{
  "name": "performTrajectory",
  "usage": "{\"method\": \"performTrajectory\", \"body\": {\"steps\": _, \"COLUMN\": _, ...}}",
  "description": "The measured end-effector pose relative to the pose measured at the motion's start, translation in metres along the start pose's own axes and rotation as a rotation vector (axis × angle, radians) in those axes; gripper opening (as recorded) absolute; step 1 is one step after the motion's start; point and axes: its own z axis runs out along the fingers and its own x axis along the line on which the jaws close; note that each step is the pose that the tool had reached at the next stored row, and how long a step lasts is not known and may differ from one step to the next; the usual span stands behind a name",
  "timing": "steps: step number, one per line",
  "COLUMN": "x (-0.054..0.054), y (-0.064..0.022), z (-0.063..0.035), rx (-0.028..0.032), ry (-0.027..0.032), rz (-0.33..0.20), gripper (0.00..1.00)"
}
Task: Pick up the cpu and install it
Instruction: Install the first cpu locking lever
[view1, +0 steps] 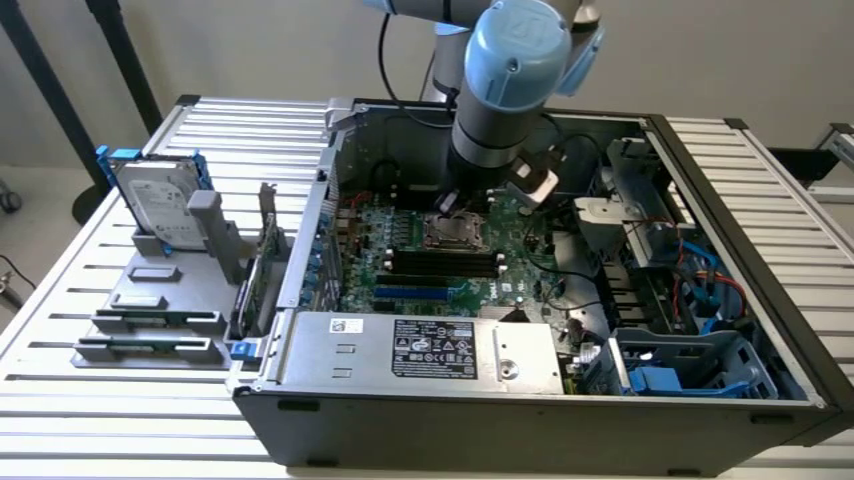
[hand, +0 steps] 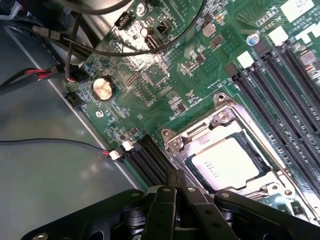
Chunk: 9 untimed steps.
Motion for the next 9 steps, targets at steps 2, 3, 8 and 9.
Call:
{"method": "performTrajectory", "body": {"steps": 2, "x": -0.003, "y": 0.0018, "z": -0.0028, "rx": 0.0001, "ry": -0.0001, "rz": 0.000, "gripper": 0.11}}
{"method": "performTrajectory", "body": {"steps": 3, "x": -0.005, "y": 0.0023, "z": -0.0039, "rx": 0.0001, "ry": 0.0000, "rz": 0.000, "gripper": 0.11}}
{"method": "performTrajectory", "body": {"steps": 8, "x": -0.015, "y": 0.0013, "z": -0.0083, "rx": -0.0002, "ry": -0.0002, "rz": 0.000, "gripper": 0.11}}
{"method": "performTrajectory", "body": {"steps": 9, "x": -0.016, "y": 0.0009, "z": -0.0093, "rx": -0.0002, "ry": -0.0002, "rz": 0.000, "gripper": 0.11}}
